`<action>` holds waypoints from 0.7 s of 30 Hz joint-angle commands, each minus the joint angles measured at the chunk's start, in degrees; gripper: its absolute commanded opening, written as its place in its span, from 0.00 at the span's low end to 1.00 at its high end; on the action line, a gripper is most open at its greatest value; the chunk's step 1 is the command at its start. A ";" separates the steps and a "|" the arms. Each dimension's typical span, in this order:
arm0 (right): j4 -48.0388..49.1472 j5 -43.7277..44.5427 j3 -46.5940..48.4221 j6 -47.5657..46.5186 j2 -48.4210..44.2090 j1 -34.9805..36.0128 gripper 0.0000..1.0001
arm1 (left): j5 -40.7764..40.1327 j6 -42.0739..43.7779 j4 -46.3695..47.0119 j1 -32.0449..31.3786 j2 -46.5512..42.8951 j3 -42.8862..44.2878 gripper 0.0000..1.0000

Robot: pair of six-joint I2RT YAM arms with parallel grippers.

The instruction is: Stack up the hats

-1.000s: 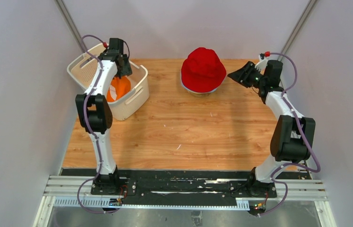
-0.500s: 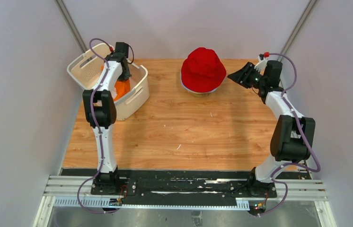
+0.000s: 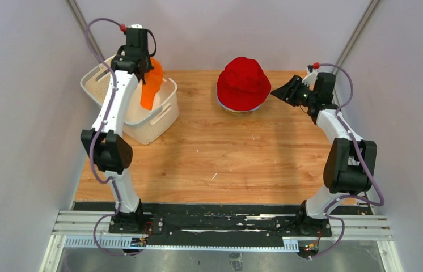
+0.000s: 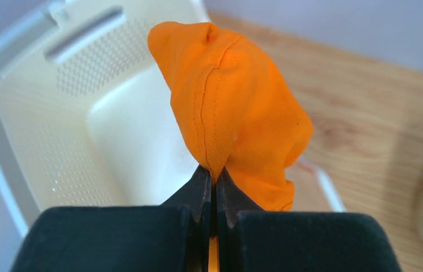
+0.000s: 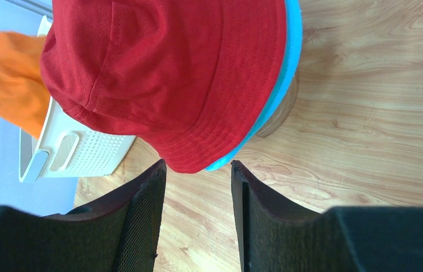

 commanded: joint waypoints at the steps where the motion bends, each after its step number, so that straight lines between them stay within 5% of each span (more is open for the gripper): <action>1: -1.51 0.85 2.34 -2.38 -0.70 1.97 0.46 | 2.54 2.26 5.36 -0.71 -7.34 3.93 0.00; 10: -0.81 0.12 4.01 -2.89 -2.18 2.20 0.45 | 29.78 -2.45 22.04 -0.97 -15.14 0.18 0.00; 17: 6.01 -4.34 3.71 0.26 -3.57 2.20 0.45 | 56.07 -21.09 50.96 -1.47 -16.15 -7.43 0.00; 21: 12.13 -8.02 3.20 3.90 -4.08 2.15 0.45 | 64.20 -31.13 64.48 -2.71 -13.50 -7.49 0.00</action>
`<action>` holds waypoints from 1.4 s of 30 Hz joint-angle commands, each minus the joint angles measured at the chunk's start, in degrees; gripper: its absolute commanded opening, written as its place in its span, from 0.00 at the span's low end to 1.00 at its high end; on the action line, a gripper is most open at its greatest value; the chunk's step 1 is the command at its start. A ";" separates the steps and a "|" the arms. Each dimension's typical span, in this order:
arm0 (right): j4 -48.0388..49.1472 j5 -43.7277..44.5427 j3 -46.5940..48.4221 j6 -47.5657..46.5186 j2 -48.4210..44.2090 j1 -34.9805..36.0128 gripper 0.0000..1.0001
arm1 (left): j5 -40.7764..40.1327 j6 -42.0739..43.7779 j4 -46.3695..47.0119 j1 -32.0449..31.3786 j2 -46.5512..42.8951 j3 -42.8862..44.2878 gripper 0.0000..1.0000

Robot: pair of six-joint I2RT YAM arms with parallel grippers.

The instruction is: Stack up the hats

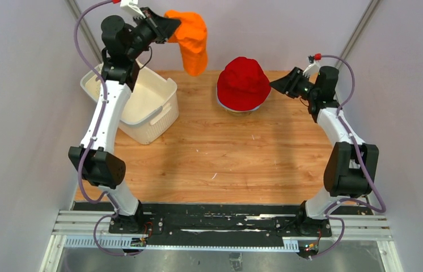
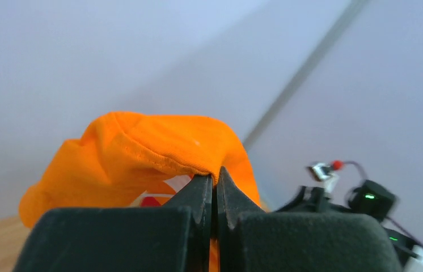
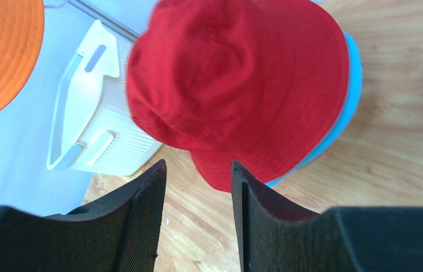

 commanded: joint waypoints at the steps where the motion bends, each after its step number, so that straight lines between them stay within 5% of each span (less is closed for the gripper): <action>1: 10.36 -6.23 0.97 5.05 -2.23 0.61 0.45 | 16.93 -15.92 25.54 -1.73 2.18 1.02 0.00; 8: 34.67 -15.33 2.53 23.73 1.91 0.52 0.45 | 21.45 -45.58 60.57 -3.00 11.58 4.39 0.00; 11: 55.23 -16.56 4.53 41.85 7.44 0.52 0.45 | 19.98 -60.00 72.10 -3.44 18.49 10.24 0.00; 14: 77.95 -15.26 11.20 63.81 16.17 0.64 0.45 | 18.92 -62.83 75.32 -4.44 21.37 11.98 0.00; 18: 78.54 -16.35 14.20 65.81 18.15 1.84 0.39 | 19.07 -59.10 72.79 -6.11 20.84 9.27 0.00; 42: 78.58 -15.42 19.89 71.86 23.47 9.83 0.40 | 16.82 -55.97 67.58 -11.03 25.84 15.61 0.00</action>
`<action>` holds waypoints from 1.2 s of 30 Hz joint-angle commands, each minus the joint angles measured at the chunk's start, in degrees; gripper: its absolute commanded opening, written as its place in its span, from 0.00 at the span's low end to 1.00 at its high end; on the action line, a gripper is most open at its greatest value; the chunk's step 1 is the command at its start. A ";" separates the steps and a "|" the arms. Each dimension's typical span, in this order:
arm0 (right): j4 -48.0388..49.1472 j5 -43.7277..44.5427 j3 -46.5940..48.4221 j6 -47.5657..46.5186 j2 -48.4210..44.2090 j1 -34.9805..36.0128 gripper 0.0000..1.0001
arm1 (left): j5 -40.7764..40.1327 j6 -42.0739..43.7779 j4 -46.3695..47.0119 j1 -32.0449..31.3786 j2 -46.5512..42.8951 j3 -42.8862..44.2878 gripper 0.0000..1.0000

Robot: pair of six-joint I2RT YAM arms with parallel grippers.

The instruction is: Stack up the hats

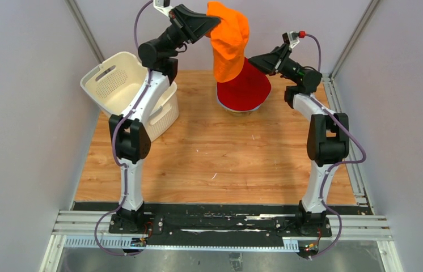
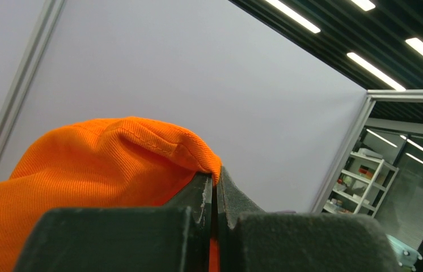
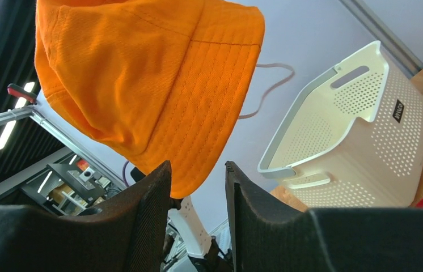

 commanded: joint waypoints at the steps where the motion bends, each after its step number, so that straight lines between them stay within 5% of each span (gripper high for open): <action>1: 3.41 -0.24 2.31 1.40 0.12 2.02 0.40 | -1.18 1.05 0.08 -0.96 1.06 2.78 0.00; 13: 3.41 0.60 2.10 2.05 0.22 4.40 0.38 | -1.12 1.01 0.57 -1.07 2.59 3.59 0.00; 20: 3.33 1.24 1.26 1.83 -0.53 4.43 0.01 | -0.21 3.14 0.64 -0.90 1.43 -1.16 0.00; 36: -2.94 -0.78 3.37 -3.30 0.05 -0.51 0.00 | -1.87 24.51 -21.10 5.78 -9.94 -20.10 0.00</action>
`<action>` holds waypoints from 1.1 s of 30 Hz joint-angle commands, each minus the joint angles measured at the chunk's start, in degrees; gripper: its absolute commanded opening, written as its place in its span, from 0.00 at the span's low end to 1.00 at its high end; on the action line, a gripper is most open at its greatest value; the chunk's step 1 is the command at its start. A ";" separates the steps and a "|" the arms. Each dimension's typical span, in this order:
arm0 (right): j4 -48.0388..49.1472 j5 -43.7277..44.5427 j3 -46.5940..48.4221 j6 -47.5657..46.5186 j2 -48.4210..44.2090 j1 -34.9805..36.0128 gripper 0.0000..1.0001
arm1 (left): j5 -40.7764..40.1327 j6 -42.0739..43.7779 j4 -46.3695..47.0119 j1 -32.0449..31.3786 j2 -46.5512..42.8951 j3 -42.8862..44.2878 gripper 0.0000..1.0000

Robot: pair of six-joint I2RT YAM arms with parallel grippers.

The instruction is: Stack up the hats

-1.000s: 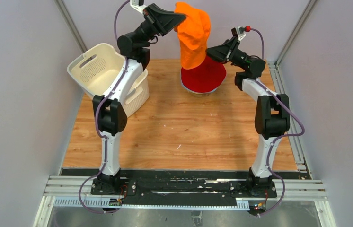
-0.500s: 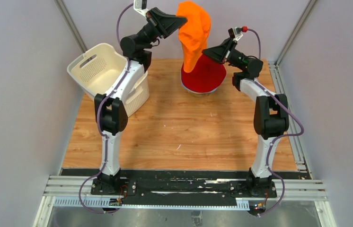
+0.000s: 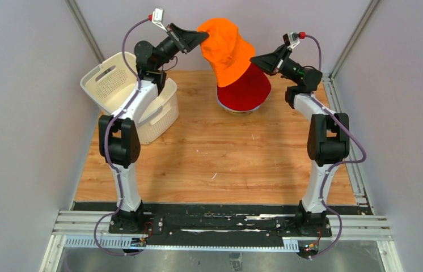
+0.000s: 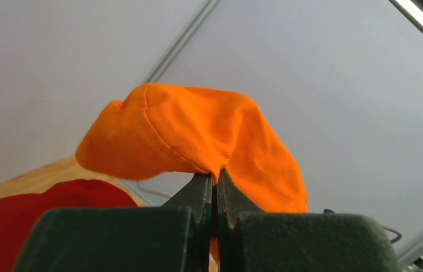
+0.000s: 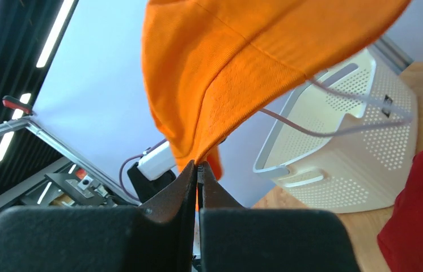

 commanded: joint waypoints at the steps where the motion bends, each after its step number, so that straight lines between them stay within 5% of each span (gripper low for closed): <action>1: -2.35 -1.01 6.15 -3.27 0.83 -0.86 0.00 | -1.26 7.97 -8.12 0.77 -3.63 0.89 0.00; 16: -31.43 -2.11 40.13 -16.95 18.16 -0.74 0.00 | -10.91 22.73 -48.85 1.87 5.41 21.79 0.00; 25: -37.51 -3.18 40.74 -22.78 19.65 0.00 0.01 | -21.89 31.56 -71.60 2.09 10.68 34.19 0.07; 33: -35.25 -3.49 35.08 -22.49 18.05 0.39 0.01 | -21.71 32.26 -73.90 2.08 12.15 33.07 0.15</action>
